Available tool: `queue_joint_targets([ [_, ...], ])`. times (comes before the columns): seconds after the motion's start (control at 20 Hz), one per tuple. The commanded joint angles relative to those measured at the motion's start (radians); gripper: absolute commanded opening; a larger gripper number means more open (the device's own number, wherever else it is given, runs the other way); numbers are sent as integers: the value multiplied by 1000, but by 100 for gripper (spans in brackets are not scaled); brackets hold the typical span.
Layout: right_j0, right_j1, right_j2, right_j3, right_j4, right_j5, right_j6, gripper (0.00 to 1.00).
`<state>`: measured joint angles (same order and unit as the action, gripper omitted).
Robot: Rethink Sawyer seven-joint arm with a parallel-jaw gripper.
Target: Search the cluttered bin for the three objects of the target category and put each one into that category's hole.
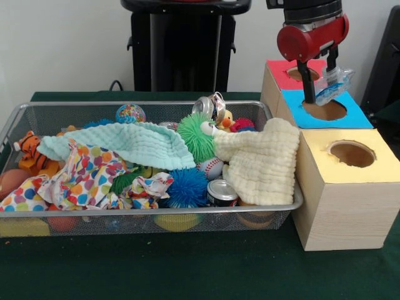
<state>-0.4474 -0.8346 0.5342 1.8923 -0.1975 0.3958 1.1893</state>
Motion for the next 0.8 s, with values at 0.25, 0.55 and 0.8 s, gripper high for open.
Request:
queue_joint_targets([
  [0.25,-35,31,36,-3,-78,15,7,100],
  [0.55,-48,38,50,5,-76,-4,6,100],
  [0.8,-42,34,41,4,-79,5,9,0],
])
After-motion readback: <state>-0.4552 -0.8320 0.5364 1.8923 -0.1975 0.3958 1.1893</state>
